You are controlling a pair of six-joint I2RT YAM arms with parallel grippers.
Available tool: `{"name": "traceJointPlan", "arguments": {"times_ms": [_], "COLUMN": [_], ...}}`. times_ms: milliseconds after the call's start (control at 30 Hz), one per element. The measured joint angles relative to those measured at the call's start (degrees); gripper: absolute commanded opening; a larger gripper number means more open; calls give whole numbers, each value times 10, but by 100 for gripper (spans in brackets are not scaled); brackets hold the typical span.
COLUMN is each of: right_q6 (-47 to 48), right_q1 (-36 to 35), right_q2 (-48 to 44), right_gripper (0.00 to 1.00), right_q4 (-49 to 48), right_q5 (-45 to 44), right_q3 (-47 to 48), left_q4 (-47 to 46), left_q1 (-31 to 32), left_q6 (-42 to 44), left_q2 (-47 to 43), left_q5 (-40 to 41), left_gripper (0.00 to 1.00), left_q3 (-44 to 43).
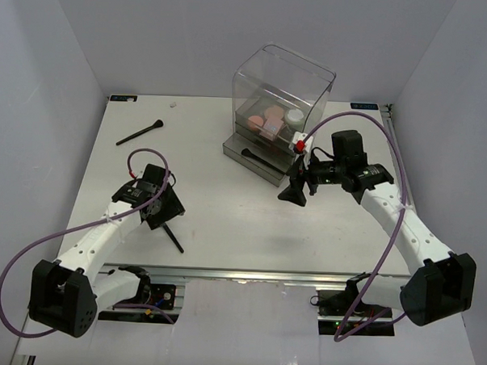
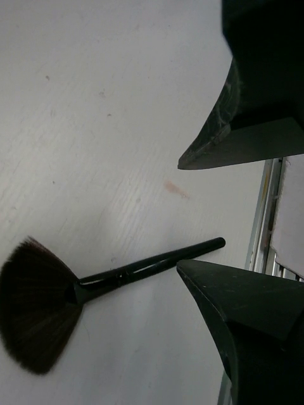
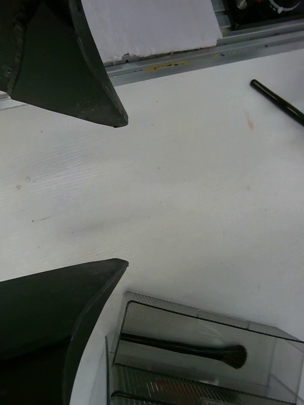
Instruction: Organize the makeup
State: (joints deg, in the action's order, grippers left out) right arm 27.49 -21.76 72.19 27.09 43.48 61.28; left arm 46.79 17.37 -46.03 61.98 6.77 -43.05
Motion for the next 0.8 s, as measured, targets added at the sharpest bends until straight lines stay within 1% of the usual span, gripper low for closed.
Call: {"name": "traceJointPlan", "arguments": {"times_ms": [167, 233, 300, 667, 733, 800], "right_q6": [0, 0, 0, 0, 0, 0], "right_q1": [-1, -1, -1, 0, 0, 0], "right_q2": [-25, -26, -26, -26, -26, -26], "right_gripper": [92, 92, 92, 93, 92, 92], "right_q4": [-3, -5, -5, -4, -4, -4], "right_q5": [15, 17, 17, 17, 17, 17], "right_q3": [-2, -6, -13, -21, -21, -21], "left_q4": [11, 12, 10, -23, -26, -30], "left_q1": [0, 0, 0, 0, 0, 0], "left_q6": [-25, -32, -34, -36, -36, -36], "left_q2": [19, 36, 59, 133, 142, 148], "left_q5": [32, 39, 43, 57, 59, 60], "left_gripper": [62, 54, 50, 43, 40, 33], "left_q3": [20, 28, 32, 33, 33, 33]}}
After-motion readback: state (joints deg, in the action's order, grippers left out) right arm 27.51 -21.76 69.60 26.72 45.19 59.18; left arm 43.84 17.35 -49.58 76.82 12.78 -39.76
